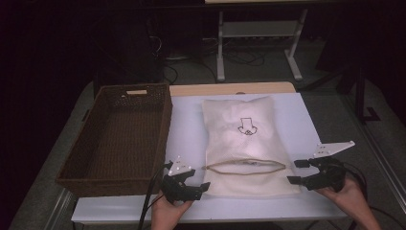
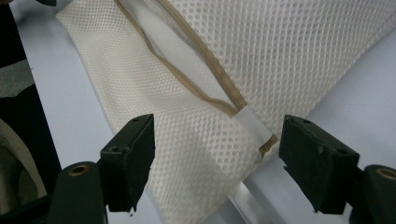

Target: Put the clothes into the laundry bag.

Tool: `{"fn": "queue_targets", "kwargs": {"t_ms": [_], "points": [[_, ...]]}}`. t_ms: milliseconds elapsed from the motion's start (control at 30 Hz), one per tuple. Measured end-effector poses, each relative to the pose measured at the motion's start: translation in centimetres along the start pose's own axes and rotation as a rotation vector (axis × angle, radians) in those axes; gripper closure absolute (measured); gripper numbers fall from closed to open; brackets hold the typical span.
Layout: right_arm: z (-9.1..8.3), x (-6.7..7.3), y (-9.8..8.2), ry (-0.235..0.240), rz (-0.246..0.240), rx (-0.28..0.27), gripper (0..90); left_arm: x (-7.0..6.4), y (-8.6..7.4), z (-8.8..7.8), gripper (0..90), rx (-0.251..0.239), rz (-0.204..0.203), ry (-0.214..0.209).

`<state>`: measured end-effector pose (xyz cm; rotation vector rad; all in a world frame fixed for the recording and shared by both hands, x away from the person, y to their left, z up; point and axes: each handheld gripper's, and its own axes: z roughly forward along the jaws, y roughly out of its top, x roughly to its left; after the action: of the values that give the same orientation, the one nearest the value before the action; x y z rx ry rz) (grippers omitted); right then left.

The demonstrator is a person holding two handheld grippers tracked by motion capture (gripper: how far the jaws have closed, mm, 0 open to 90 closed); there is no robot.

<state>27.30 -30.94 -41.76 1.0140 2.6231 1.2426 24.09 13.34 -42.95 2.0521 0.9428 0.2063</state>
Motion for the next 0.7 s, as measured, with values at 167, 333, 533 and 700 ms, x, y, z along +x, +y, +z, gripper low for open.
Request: {"fn": "queue_targets", "kwargs": {"t_ms": [167, 333, 533, 700], "points": [[0.1, 0.2, -0.7, -0.005, 0.006, 0.004, 26.1, 0.0, -0.8, 0.1, 27.8, 0.010, 0.003, 0.008], [0.2, 0.7, -1.3, -0.017, 0.006, 0.005, 25.9, 0.1, -1.3, 0.0, 27.8, 0.012, 0.002, 0.005], [0.2, 1.3, -1.9, -0.023, 0.004, -0.007, 25.8, 0.1, -1.9, -0.2, 27.6, 0.015, 0.008, 0.001], [0.4, 1.7, -2.4, -0.029, 0.004, -0.002, 25.1, -0.2, -2.1, -0.3, 27.6, 0.014, 0.016, -0.023]]}}
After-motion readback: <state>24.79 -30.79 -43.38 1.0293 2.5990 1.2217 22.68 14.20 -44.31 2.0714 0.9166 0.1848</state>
